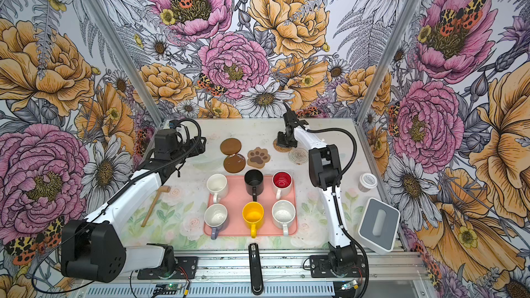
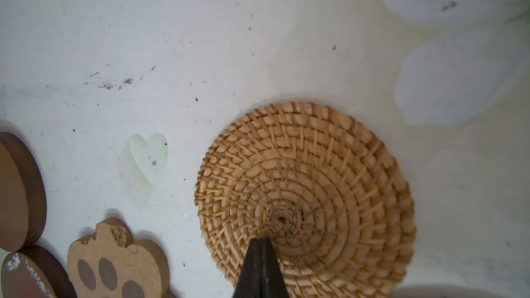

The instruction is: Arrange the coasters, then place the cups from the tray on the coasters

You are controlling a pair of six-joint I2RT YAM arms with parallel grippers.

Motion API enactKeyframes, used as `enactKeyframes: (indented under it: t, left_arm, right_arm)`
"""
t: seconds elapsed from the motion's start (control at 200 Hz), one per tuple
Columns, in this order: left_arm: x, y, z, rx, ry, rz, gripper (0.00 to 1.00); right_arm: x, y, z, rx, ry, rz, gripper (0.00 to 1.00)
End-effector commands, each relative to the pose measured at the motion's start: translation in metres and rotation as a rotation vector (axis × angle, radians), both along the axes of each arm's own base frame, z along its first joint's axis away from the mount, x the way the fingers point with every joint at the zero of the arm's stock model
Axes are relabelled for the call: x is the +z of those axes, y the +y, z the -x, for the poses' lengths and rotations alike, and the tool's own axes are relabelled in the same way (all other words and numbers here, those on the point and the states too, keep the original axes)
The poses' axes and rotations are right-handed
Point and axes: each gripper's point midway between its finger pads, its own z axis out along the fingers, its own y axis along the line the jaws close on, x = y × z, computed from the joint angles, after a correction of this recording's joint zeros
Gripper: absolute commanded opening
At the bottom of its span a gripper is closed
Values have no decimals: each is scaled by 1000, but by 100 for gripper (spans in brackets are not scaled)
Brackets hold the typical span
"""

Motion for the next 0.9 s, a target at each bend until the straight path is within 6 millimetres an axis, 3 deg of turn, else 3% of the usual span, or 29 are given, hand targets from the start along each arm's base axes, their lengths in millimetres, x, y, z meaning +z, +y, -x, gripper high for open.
enactKeyframes:
  t: [0.0, 0.35, 0.666, 0.896]
  left_arm:
    - [17, -2, -1, -4, -40, -6, 81]
    - [18, -1, 1, -4, -45, -10, 81]
    - [19, -1, 5, -3, -51, -11, 81]
    - [19, -2, 5, -4, -52, -8, 81]
  right_arm:
    - [-17, -1, 23, 3, 83, 24, 0]
    - [-19, 12, 56, 81, 127, 38, 0]
    - [-25, 5, 82, 100, 172, 61, 0]
    - [-26, 11, 97, 129, 193, 60, 0]
